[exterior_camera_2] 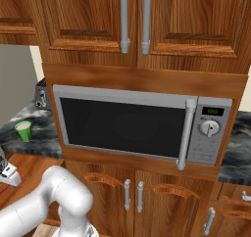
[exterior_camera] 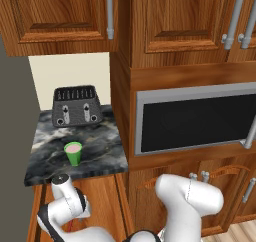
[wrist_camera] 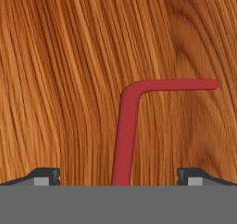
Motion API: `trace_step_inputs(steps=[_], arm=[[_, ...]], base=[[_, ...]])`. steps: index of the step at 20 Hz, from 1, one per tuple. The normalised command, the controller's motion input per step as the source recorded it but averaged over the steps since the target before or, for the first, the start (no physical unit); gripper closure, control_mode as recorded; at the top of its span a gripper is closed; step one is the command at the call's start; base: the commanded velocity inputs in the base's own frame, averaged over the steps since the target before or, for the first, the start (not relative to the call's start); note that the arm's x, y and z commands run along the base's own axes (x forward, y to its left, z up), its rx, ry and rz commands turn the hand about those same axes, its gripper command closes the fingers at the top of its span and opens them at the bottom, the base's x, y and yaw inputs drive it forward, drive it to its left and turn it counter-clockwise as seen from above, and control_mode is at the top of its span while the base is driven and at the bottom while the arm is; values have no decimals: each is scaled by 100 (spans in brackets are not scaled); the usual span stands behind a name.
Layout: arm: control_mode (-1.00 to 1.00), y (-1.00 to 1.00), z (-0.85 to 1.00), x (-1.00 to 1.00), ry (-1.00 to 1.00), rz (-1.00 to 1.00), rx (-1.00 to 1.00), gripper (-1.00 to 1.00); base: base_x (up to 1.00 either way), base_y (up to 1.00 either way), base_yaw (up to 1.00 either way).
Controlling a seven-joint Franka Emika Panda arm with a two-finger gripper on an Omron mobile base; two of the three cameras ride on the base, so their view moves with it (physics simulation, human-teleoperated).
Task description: Pick up the straw from the left drawer and put it inside the smoothie cup.
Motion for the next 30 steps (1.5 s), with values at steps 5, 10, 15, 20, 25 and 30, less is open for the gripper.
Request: trace_step_inputs(steps=[5,10,15,20,25,30], arm=[[-100,-5,-2,0,0,0,0,-100],[-100,0,-22,0,0,0,0,100],[-100,0,-38,0,0,0,0,100],[-100,0,-8,-1,-2,0,0,100],[-100,-3,-12,-28,0,0,0,100],[-100,-1,-1,-30,-2,0,0,100]], base=[[0,0,0],[0,0,0],[0,0,0],[0,0,0],[0,0,0],[0,0,0]])
